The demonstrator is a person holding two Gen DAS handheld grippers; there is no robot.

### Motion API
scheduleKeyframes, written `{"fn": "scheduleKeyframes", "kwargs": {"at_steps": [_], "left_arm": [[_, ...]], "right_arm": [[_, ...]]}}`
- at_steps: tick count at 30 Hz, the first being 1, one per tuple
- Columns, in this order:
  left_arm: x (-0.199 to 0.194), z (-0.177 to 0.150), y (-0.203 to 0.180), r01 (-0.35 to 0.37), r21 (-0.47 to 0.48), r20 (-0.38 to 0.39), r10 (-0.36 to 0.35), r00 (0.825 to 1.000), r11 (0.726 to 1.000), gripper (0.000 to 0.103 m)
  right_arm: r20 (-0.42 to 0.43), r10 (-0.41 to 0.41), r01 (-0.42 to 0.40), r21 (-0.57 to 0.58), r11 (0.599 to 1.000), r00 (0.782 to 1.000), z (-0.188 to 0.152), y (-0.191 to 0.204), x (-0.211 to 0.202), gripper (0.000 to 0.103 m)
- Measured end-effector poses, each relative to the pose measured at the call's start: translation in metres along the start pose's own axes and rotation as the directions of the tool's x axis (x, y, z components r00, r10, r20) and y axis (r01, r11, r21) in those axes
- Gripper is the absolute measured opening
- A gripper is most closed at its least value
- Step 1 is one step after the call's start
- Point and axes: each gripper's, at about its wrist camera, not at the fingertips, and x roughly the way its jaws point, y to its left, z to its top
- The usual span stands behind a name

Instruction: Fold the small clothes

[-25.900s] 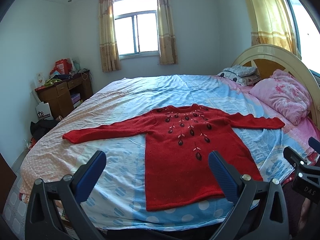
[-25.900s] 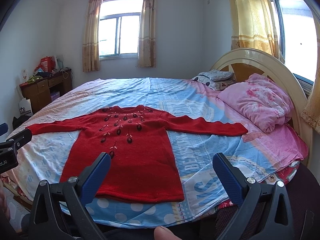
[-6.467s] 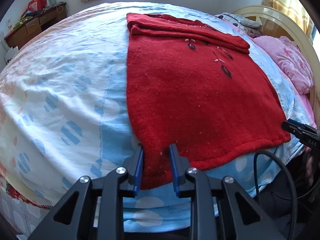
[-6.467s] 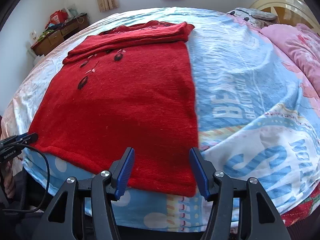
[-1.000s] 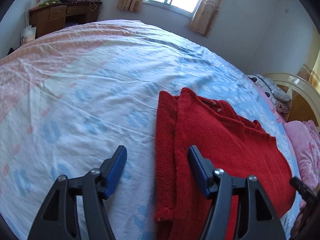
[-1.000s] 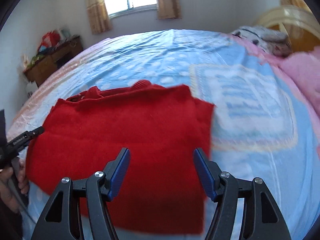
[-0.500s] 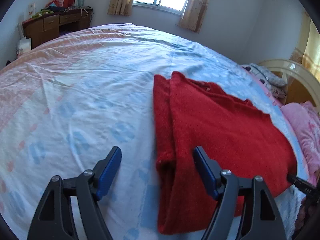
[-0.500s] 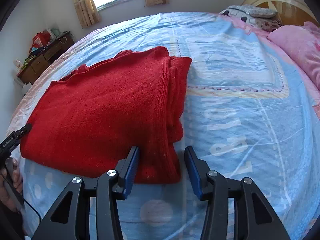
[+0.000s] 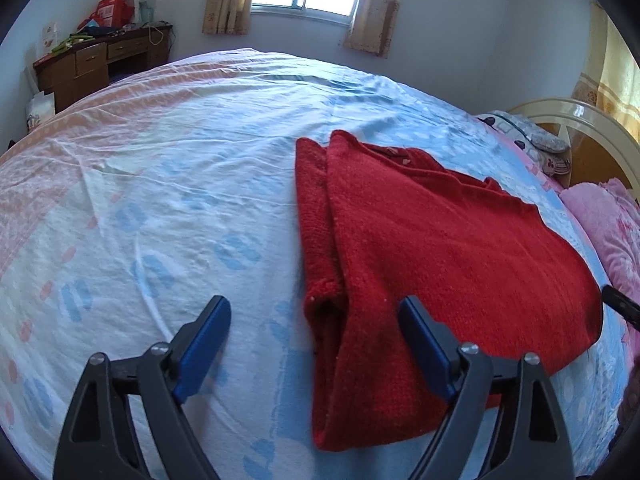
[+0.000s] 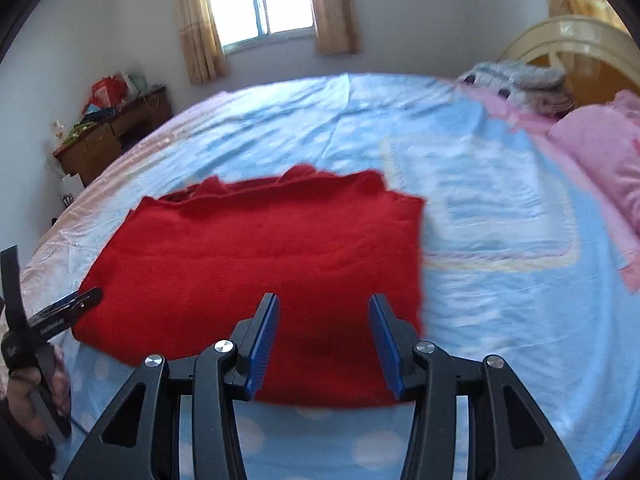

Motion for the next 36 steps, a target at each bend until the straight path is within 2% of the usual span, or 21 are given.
{"fn": "scheduleKeyframes", "kwargs": {"at_steps": [3,6,9,11,17,21,26,36], "left_arm": [[0.0,-0.001,0.0,0.0,0.004,-0.003,0.0,1.0,1.0,0.09],[-0.002,-0.003,-0.002,0.001,0.021,-0.002,-0.001,1.0,1.0,0.09],[-0.002,-0.004,-0.002,0.005,0.026,-0.003,-0.005,1.0,1.0,0.092],[-0.002,-0.004,-0.003,0.009,0.027,-0.004,-0.009,1.0,1.0,0.093],[-0.007,-0.006,0.003,0.014,0.0,-0.003,-0.014,1.0,1.0,0.093],[-0.02,-0.011,0.017,0.016,-0.021,0.004,-0.016,1.0,1.0,0.093],[-0.033,-0.012,0.04,-0.002,-0.02,0.028,0.003,1.0,1.0,0.097],[-0.033,-0.005,0.059,-0.066,0.025,0.026,0.065,0.998,0.998,0.097]], "right_arm": [[-0.095,-0.039,0.041,0.018,0.999,0.995,-0.01,-0.006,0.03,0.048],[-0.074,-0.064,0.06,-0.05,0.997,0.995,-0.026,-0.003,0.028,0.048],[-0.103,-0.062,0.057,-0.047,0.997,0.993,-0.04,-0.007,0.021,0.048],[-0.082,-0.071,0.065,-0.076,0.995,0.994,-0.046,-0.004,0.018,0.048],[-0.074,-0.084,0.079,-0.073,0.994,0.994,-0.043,0.0,0.015,0.049],[-0.036,-0.083,0.08,-0.059,0.995,0.996,-0.04,0.004,-0.003,0.054],[0.039,-0.035,0.042,-0.204,0.978,0.999,-0.041,0.043,-0.023,0.058],[0.068,0.024,0.014,-0.506,0.862,0.997,-0.062,0.149,-0.009,0.058]]}}
